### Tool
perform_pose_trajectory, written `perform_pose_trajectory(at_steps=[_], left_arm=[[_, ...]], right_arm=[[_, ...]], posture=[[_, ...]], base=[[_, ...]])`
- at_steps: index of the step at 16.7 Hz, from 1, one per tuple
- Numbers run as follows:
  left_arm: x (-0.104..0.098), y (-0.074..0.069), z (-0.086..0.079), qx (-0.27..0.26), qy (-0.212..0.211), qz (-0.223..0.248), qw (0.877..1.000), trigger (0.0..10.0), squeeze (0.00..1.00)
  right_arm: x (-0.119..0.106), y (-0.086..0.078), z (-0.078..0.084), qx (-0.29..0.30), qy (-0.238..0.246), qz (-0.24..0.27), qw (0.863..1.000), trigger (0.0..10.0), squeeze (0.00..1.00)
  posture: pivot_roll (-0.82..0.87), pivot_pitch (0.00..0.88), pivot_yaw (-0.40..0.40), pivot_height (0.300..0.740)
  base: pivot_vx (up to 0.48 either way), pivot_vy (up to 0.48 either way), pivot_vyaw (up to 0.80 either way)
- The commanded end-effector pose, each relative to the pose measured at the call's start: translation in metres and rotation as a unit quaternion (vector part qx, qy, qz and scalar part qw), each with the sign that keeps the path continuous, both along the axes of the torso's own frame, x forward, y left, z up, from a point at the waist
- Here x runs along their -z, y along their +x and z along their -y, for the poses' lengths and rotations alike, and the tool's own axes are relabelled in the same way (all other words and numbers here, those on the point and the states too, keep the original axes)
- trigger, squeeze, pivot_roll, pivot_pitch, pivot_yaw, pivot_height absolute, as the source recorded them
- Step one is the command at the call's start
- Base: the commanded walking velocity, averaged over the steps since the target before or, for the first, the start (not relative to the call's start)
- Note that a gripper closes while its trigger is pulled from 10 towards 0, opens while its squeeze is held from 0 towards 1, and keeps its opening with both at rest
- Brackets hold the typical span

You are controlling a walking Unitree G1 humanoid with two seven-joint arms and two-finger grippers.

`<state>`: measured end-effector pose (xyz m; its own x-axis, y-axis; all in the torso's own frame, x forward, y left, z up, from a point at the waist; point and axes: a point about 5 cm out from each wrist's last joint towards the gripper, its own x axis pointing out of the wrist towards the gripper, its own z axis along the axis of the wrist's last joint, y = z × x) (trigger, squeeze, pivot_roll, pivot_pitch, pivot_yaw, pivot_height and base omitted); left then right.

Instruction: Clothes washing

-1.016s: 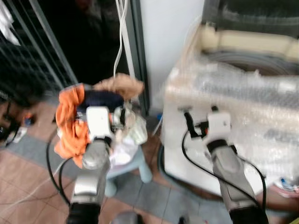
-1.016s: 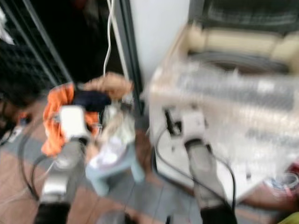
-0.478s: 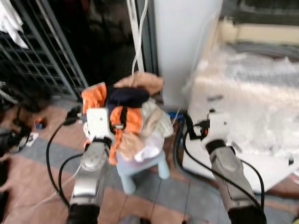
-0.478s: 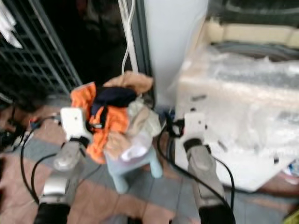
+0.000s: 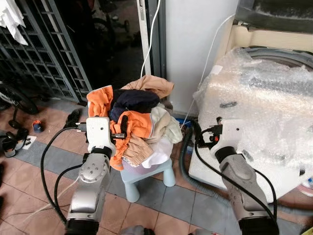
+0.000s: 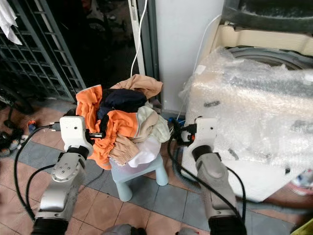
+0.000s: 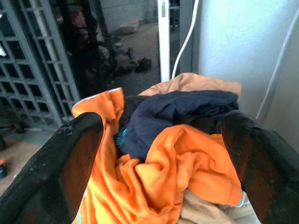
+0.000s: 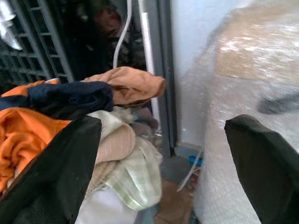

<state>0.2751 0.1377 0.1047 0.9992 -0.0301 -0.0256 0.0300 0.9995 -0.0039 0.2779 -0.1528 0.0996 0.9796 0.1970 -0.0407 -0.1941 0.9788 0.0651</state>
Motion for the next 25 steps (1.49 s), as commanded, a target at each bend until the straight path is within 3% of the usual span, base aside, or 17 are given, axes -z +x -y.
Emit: perform_pose_trajectory(at_steps=[1, 8, 17, 25], left_arm=[[0.000, -0.001, -0.006, -0.009, 0.008, -0.005, 1.000, 10.0, 0.00], [0.001, -0.002, -0.007, -0.017, 0.002, -0.014, 1.000, 10.0, 0.00], [-0.001, 0.003, -0.008, -0.023, -0.002, -0.015, 1.000, 10.0, 0.00], [-0.004, 0.001, -0.007, -0.017, -0.010, -0.001, 1.000, 10.0, 0.00]], right_arm=[[-0.006, 0.002, -0.012, -0.024, 0.007, 0.014, 1.000, 10.0, 0.00], [-0.006, 0.008, -0.017, -0.044, 0.000, 0.007, 0.999, 10.0, 0.00], [-0.004, 0.013, -0.021, -0.050, -0.031, -0.002, 0.998, 10.0, 0.00], [0.001, 0.012, -0.026, -0.072, -0.051, -0.016, 0.996, 10.0, 0.00]], posture=[[-0.02, 0.000, 0.104, 0.740], [-0.02, 0.000, 0.101, 0.740], [-0.02, 0.000, 0.103, 0.740], [-0.02, 0.000, 0.098, 0.740]], base=[[0.000, 0.000, 0.66], [0.000, 0.117, 0.64], [0.000, 0.475, 0.00], [0.000, 0.000, 0.00]])
